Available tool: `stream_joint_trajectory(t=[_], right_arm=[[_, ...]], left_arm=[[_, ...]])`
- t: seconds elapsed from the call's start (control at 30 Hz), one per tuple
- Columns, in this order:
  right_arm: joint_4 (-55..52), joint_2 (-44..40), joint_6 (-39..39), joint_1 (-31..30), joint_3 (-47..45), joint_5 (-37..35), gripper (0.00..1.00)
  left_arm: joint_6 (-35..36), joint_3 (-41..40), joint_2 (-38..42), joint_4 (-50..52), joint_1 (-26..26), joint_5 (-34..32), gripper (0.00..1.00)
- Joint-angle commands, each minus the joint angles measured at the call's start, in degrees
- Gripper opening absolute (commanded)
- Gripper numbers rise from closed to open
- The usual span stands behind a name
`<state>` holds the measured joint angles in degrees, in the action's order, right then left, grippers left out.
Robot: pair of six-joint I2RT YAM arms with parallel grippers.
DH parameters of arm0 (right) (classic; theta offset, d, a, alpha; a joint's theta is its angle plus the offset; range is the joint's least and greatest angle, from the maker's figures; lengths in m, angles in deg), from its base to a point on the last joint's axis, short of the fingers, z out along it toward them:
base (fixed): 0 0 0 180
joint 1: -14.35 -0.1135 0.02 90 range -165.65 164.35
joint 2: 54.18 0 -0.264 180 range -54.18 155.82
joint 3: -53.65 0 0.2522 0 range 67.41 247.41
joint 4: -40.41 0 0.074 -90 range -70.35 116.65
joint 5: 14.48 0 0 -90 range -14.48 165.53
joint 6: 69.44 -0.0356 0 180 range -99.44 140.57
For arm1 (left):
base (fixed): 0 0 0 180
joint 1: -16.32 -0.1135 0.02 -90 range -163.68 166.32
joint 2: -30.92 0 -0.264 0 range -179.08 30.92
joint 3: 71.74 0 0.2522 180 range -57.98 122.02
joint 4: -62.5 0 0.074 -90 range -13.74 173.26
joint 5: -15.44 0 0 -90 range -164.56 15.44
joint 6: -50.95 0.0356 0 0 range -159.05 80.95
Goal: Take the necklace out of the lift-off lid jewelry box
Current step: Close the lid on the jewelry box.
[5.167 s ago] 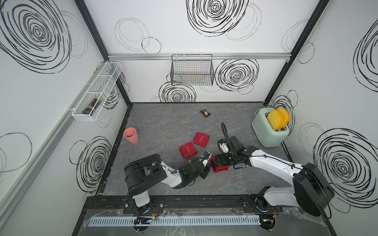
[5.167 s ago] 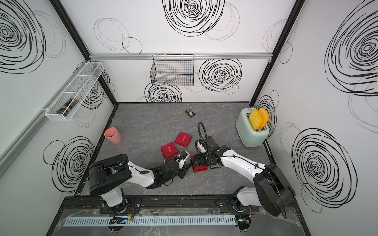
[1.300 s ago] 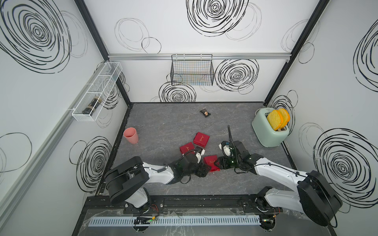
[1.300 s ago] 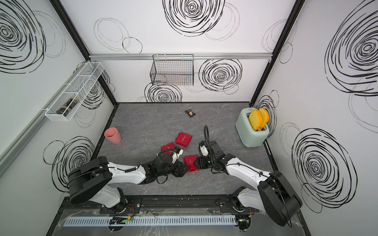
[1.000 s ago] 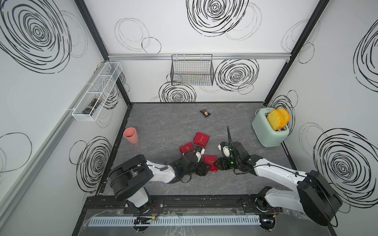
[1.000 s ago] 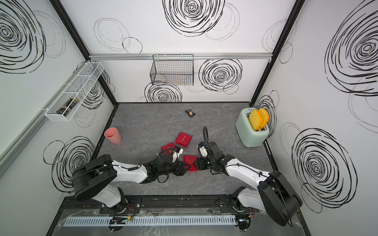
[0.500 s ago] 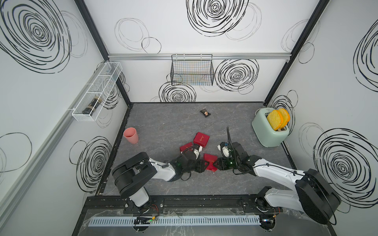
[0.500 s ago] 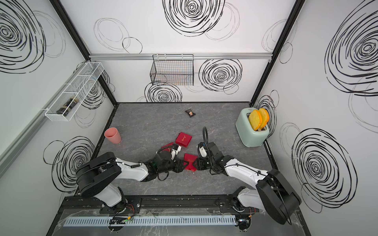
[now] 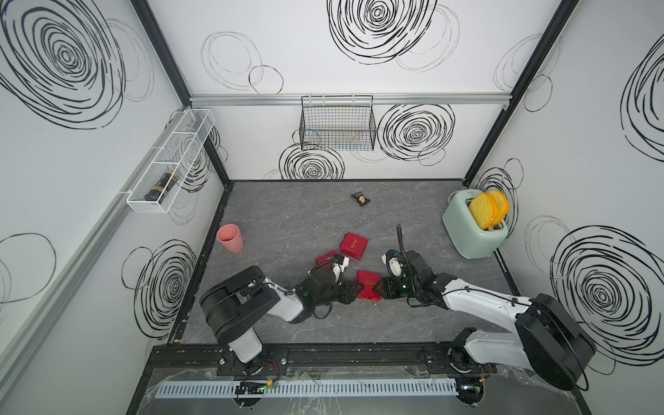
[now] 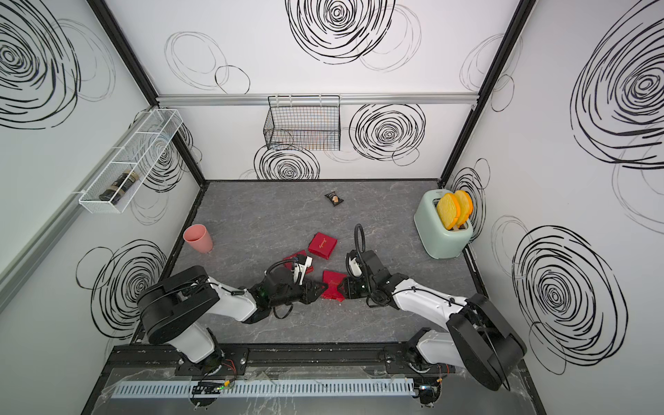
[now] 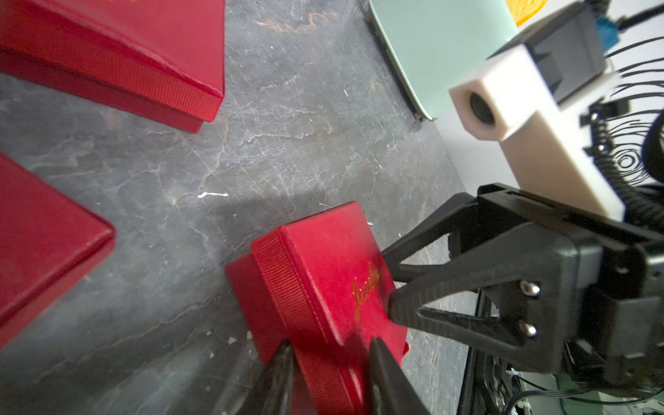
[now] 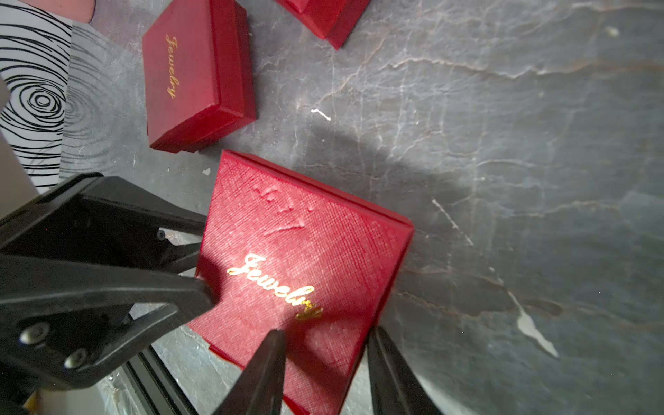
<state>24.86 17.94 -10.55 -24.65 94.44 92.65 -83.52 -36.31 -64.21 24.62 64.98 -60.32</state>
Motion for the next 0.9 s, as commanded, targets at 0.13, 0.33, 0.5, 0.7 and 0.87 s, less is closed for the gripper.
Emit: stream_joint_trajectory(t=[0.13, 0.33, 0.5, 0.7, 0.87], right_arm=[[2.2, 1.3, -1.1, -0.8, 0.8, -3.5, 0.43], [2.3, 2.9, -1.1, -1.5, 1.4, -4.4, 0.45], [1.9, 4.1, -1.0, -2.3, 2.3, -5.9, 0.5], [2.7, 5.3, -1.0, -2.7, 2.9, -6.7, 0.5], [1.1, 6.4, -0.7, -3.2, 4.1, -9.0, 0.5]], left_arm=[[0.5, -1.2, -3.3, -1.0, 0.3, 3.0, 0.37], [0.3, -2.0, -4.9, -1.7, 0.1, 2.6, 0.35], [0.3, -2.6, -5.8, -1.4, -0.1, 1.9, 0.35], [0.7, -3.4, -6.0, -0.8, -0.5, 1.1, 0.36], [1.6, -3.3, -5.9, -0.8, -0.5, 1.3, 0.41]])
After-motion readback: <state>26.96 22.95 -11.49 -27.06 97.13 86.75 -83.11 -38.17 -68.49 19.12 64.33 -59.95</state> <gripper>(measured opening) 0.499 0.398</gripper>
